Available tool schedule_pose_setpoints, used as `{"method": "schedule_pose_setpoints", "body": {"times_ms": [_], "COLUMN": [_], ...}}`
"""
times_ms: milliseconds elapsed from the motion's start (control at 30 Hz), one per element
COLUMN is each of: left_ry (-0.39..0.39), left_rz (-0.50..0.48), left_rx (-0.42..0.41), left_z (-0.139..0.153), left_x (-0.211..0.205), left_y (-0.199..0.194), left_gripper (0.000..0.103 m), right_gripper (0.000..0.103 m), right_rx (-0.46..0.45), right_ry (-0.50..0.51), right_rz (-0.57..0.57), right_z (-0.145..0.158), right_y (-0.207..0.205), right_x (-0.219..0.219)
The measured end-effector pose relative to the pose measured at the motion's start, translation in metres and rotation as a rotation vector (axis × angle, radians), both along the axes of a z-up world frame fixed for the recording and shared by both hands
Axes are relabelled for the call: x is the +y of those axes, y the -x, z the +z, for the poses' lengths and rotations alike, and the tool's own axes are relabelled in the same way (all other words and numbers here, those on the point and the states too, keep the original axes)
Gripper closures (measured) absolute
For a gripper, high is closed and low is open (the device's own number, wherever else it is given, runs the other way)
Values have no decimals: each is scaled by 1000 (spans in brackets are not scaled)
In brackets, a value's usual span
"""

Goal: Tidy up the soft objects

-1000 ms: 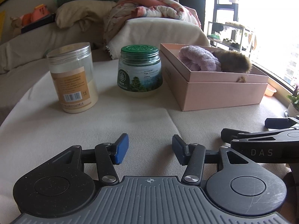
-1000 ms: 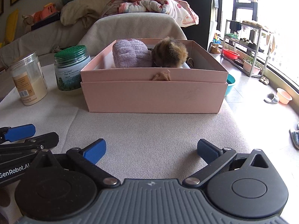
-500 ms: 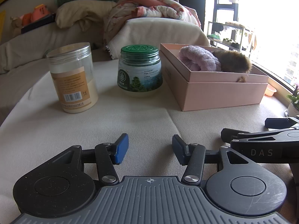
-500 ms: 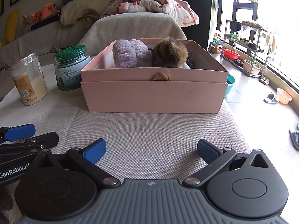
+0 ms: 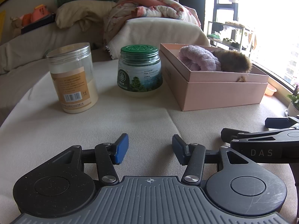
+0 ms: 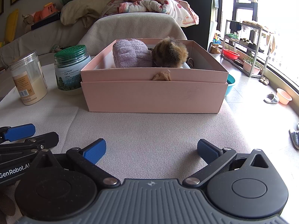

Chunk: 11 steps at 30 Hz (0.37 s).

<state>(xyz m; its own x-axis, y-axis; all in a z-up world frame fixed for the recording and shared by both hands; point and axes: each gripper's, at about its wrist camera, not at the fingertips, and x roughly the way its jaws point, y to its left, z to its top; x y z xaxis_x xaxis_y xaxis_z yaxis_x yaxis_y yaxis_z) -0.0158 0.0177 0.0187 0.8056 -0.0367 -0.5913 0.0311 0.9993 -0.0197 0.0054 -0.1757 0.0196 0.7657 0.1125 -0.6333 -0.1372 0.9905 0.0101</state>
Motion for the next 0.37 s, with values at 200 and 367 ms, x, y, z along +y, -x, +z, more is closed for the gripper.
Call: {"method": "schedule_pose_setpoints", "body": {"times_ms": [200,367], "left_ry": [8,10], "left_rz": [16,12], "left_rx": [0,-1], "left_z": [0,0], "left_x": [0,1], "left_y": [0,0], "left_gripper": [46,45], "right_gripper": [0,0], "right_rx": [-1,0], "right_ry": [2,3], "right_rz": [19,20], "right_z": [-1,-3], "right_y": [-2,-4], "right_x": [0,0]}}
